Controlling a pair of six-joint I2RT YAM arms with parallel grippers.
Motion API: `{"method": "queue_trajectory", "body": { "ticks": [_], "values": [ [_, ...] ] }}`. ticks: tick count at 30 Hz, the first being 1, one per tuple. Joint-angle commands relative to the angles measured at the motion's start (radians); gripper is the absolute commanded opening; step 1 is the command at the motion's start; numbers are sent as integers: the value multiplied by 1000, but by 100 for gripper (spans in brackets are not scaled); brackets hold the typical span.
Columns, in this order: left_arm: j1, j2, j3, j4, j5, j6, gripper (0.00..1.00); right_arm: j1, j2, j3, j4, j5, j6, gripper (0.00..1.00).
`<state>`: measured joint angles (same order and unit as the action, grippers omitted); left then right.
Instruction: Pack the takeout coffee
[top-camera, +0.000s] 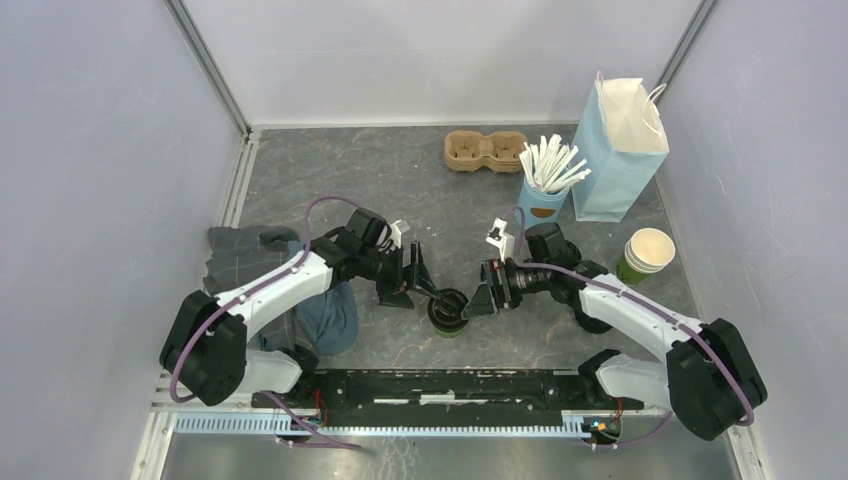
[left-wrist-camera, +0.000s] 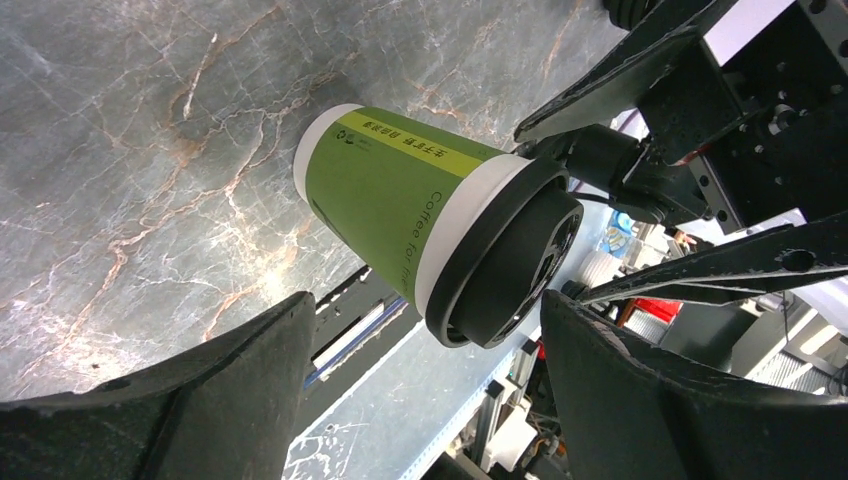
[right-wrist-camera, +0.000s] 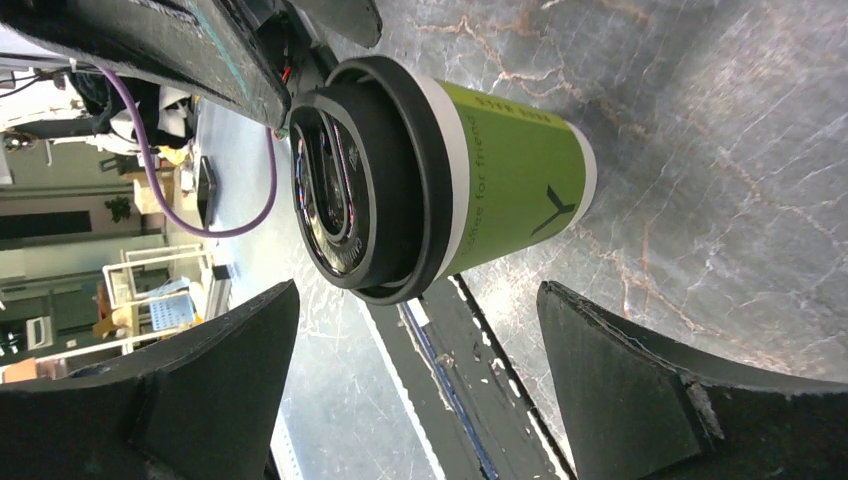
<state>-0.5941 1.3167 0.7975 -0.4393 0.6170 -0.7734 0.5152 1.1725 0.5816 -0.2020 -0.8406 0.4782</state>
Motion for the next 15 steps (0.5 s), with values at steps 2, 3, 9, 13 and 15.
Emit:
{"method": "queue_trajectory", "body": {
  "ticks": [2, 3, 9, 13, 15],
  "values": [
    [4, 10, 8, 52, 67, 55, 85, 8, 6, -26, 83, -65, 11, 94],
    [4, 10, 3, 54, 65, 53, 85, 14, 12, -32, 91, -67, 13, 94],
    [4, 20, -27, 58, 44, 48, 75, 28, 33, -67, 194, -77, 68, 91],
    [4, 31, -39, 62, 40, 52, 71, 46, 58, -59, 245, -73, 88, 90],
    [4, 33, -43, 61, 36, 53, 70, 49, 66, -60, 248, -66, 87, 90]
  ]
}}
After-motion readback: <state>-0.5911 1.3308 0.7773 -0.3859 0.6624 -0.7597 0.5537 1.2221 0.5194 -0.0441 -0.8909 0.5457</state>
